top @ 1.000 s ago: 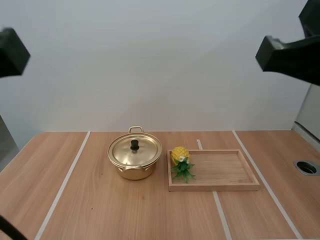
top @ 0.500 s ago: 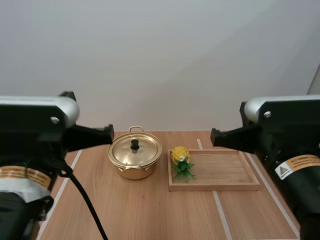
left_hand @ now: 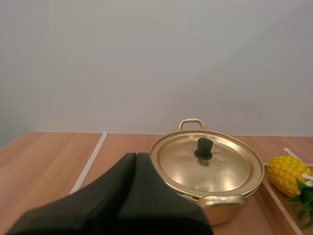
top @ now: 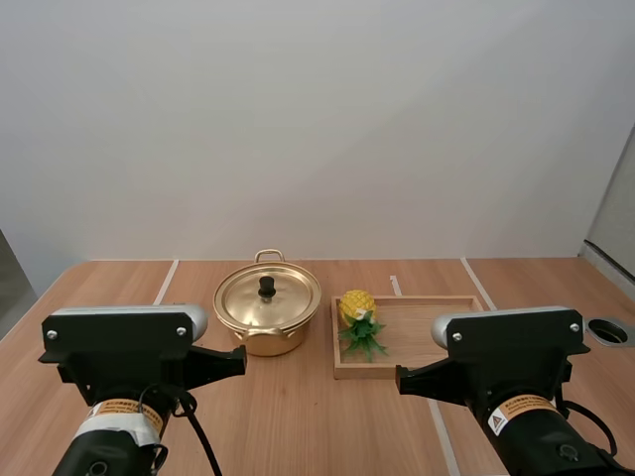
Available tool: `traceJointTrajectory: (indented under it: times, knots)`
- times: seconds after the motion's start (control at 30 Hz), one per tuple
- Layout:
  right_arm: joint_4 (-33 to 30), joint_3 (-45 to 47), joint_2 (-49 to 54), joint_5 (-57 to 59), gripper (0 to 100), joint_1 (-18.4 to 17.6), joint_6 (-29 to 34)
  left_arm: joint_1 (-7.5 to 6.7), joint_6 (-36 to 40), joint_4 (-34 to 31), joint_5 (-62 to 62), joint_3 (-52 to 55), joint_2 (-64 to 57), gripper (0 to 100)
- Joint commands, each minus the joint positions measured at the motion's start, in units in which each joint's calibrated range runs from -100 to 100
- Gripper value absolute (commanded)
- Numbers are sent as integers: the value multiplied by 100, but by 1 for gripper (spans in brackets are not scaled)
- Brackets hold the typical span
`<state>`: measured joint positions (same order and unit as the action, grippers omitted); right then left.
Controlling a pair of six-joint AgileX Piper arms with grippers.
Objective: Open the pot, put the grape inside, and close it
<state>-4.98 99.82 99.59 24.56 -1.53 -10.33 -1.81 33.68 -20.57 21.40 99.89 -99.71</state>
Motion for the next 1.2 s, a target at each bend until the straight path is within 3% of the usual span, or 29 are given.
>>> traceJointTrajectory:
  times: [0.0,0.13,0.87,1.03,1.17]
  knots:
    - [-32,18,41,391,0,-5,32,66,252,104,748,11,-29,0]
    - [-5,18,41,712,0,-5,157,149,384,104,1228,11,-29,0]
    - [-30,18,41,696,0,-5,273,155,267,116,1110,11,-29,0]
    - [-30,18,41,696,0,-5,273,239,267,977,1045,11,-29,0]
    - [-30,18,41,696,0,-5,273,239,267,1002,1045,11,-29,0]
